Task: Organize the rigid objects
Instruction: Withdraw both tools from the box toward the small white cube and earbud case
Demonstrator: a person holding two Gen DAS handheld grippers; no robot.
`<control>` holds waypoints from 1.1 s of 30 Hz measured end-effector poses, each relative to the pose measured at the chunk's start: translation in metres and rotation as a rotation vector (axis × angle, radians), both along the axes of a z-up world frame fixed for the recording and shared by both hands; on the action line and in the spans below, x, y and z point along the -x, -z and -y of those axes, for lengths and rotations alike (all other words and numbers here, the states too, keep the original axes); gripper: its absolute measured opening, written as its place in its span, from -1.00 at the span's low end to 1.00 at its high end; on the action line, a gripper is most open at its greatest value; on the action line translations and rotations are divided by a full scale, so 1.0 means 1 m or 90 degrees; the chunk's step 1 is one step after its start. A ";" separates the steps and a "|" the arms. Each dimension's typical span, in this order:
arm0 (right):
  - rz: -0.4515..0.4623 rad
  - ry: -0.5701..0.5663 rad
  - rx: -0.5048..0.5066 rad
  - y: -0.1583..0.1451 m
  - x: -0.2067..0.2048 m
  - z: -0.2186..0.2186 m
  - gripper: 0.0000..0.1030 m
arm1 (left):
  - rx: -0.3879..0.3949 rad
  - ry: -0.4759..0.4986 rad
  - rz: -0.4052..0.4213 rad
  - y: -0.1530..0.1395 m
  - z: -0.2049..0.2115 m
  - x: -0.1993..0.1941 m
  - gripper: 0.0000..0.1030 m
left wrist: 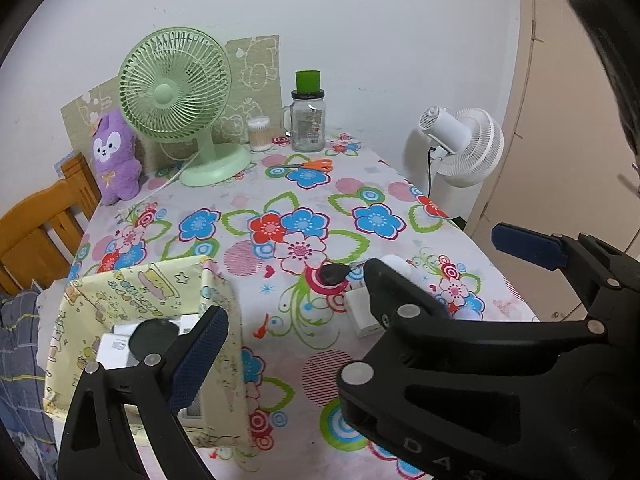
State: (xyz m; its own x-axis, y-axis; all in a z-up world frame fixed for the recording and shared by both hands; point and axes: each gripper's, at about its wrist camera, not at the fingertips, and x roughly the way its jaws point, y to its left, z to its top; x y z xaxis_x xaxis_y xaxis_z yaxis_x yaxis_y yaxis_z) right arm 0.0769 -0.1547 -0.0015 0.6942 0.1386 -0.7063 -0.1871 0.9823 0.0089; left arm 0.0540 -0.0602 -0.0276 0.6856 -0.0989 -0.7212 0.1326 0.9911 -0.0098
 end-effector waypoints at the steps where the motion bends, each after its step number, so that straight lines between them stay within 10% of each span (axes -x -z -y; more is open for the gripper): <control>1: 0.006 0.000 0.001 0.000 0.000 0.002 0.87 | 0.004 0.001 -0.004 0.001 0.001 -0.001 0.91; 33: -0.018 0.026 0.005 0.071 -0.024 0.057 0.87 | 0.005 -0.013 -0.047 0.073 0.034 -0.033 0.81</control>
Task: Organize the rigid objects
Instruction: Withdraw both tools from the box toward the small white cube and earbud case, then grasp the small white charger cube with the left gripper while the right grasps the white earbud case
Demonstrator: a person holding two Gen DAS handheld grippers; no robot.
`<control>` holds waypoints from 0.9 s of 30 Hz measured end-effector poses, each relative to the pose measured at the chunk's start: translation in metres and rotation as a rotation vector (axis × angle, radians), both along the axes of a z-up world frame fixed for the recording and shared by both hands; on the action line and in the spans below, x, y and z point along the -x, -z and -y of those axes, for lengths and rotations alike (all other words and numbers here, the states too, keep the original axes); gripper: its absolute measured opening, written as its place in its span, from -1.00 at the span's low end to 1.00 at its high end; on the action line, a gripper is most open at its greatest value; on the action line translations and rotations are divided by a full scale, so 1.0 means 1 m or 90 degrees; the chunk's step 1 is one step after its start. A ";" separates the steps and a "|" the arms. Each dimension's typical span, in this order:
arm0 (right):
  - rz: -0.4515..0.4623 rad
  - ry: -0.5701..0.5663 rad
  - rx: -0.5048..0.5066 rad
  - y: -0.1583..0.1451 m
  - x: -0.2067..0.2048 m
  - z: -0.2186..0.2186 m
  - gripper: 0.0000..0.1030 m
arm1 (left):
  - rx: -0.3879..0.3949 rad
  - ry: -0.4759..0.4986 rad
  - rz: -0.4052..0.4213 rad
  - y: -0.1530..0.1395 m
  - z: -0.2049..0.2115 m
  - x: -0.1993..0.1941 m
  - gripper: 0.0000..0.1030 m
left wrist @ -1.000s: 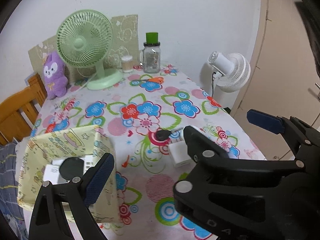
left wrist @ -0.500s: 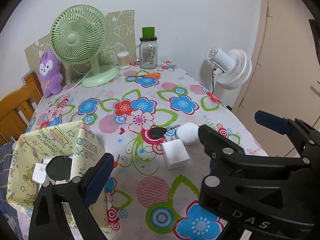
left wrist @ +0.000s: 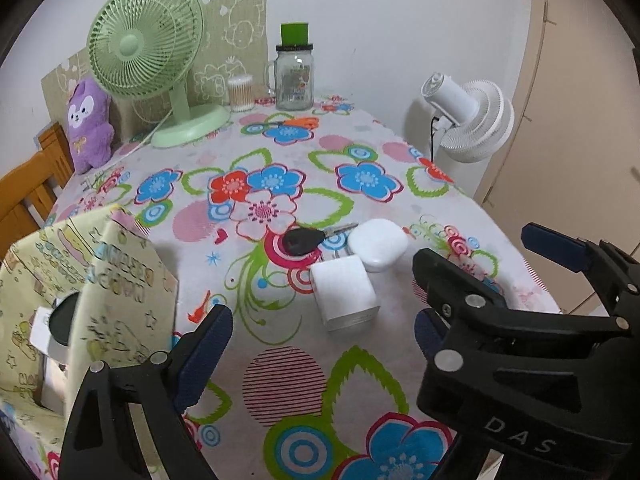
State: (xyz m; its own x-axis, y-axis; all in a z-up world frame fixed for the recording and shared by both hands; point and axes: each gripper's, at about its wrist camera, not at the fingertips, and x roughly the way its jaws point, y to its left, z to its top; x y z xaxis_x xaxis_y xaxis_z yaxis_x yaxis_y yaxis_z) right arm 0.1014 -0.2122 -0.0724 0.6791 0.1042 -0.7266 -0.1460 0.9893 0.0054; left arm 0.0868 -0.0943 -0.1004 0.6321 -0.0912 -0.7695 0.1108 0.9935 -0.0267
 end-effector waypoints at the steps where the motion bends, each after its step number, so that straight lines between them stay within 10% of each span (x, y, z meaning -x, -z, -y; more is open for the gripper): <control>1: -0.005 -0.001 0.000 0.003 -0.001 0.001 0.87 | 0.000 0.000 -0.003 0.004 0.001 -0.001 0.81; 27: -0.057 0.019 0.011 0.046 -0.032 0.008 0.87 | -0.004 -0.043 -0.033 0.047 0.006 -0.035 0.62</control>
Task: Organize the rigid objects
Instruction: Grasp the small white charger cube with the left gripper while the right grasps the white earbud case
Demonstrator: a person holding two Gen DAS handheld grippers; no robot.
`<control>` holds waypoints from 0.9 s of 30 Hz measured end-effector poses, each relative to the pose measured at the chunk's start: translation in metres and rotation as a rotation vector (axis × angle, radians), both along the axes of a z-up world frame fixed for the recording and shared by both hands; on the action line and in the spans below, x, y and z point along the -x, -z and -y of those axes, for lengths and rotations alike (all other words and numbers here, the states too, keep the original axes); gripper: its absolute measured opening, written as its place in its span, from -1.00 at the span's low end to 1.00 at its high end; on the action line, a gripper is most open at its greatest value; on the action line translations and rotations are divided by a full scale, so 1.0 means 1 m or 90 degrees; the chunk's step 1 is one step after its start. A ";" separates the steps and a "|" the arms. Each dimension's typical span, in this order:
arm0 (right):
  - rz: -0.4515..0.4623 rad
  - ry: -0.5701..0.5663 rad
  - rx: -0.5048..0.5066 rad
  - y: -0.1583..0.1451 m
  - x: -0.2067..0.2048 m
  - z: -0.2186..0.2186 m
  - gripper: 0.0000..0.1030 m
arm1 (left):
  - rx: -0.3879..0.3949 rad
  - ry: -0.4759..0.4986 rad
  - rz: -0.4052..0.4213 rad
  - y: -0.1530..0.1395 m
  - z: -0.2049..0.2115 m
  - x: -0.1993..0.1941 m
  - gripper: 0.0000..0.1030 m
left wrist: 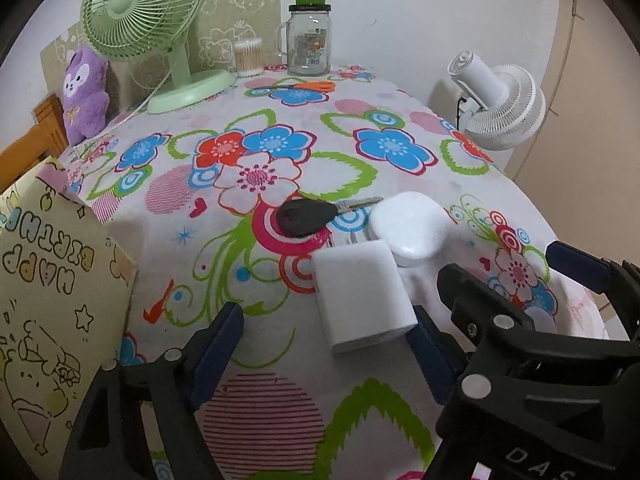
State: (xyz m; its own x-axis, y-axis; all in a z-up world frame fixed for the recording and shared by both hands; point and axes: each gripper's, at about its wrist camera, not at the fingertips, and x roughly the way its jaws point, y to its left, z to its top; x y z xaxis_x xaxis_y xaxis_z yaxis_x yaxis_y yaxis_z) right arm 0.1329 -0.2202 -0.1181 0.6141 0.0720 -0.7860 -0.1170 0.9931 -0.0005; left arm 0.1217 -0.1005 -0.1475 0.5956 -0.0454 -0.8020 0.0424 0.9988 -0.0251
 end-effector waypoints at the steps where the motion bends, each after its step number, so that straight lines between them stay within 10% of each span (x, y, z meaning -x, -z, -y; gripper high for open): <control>1: 0.001 0.000 0.000 0.000 -0.001 0.000 0.87 | 0.000 0.000 0.000 0.000 0.000 -0.001 0.62; 9: 0.001 0.000 -0.002 -0.002 -0.006 -0.003 0.87 | 0.001 -0.004 0.006 -0.001 0.005 -0.006 0.41; 14: 0.003 -0.004 -0.008 -0.002 -0.009 -0.005 0.87 | 0.001 -0.010 0.015 -0.004 0.005 -0.005 -0.22; 27: -0.007 -0.037 -0.011 0.006 -0.023 -0.029 0.87 | -0.011 -0.034 0.001 -0.005 -0.022 -0.004 -0.23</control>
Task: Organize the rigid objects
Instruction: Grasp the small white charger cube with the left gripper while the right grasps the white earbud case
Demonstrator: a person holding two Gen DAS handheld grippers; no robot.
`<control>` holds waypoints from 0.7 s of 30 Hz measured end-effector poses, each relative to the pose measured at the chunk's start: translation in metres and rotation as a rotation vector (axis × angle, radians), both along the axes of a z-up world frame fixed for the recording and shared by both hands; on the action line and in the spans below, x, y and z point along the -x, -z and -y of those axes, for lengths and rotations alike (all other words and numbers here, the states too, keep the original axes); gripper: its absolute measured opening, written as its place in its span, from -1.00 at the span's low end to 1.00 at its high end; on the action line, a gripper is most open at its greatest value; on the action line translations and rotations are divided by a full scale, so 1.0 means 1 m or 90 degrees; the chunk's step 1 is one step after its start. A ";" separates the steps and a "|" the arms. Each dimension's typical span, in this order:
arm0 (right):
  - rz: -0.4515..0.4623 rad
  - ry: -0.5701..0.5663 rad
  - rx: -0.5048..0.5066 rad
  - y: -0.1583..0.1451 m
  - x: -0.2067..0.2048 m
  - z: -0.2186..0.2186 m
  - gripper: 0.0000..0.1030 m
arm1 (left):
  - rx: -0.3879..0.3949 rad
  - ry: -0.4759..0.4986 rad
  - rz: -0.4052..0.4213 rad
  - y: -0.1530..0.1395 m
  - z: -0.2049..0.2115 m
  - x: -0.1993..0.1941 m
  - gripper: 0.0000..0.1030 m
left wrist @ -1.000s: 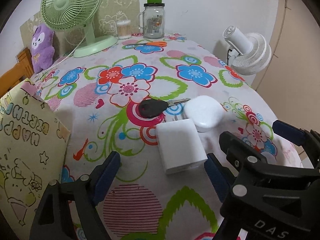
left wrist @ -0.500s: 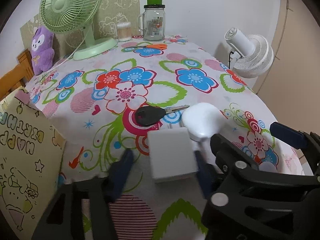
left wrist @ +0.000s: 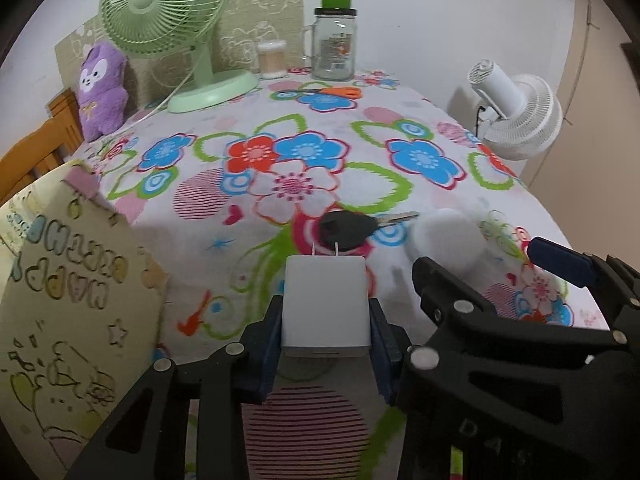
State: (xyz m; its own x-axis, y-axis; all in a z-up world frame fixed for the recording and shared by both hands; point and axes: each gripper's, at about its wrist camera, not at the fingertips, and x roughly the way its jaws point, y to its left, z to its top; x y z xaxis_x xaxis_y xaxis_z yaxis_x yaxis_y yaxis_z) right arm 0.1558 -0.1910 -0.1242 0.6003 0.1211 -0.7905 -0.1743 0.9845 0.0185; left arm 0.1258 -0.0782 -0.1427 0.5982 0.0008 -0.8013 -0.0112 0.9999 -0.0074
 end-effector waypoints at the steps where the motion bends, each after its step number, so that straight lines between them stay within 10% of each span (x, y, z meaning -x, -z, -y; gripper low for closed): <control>1: -0.002 -0.001 -0.001 0.001 -0.002 -0.003 0.87 | 0.000 -0.002 -0.001 0.000 -0.003 0.000 -0.23; 7: -0.020 0.001 0.004 0.010 -0.014 -0.013 0.84 | 0.004 -0.010 -0.009 0.001 -0.014 0.001 -0.23; 14: -0.009 -0.008 0.021 0.012 -0.016 -0.018 0.14 | -0.004 -0.001 -0.003 0.001 -0.016 0.002 -0.23; 21: -0.008 -0.007 0.004 0.009 -0.004 -0.012 0.14 | 0.000 -0.010 -0.001 0.000 -0.017 0.010 -0.23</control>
State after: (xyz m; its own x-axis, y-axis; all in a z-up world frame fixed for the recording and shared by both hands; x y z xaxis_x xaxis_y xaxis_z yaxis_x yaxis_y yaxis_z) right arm 0.1598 -0.1791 -0.1333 0.5889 0.1224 -0.7988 -0.1848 0.9827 0.0144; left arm 0.1154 -0.0610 -0.1423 0.5974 0.0106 -0.8019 -0.0276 0.9996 -0.0073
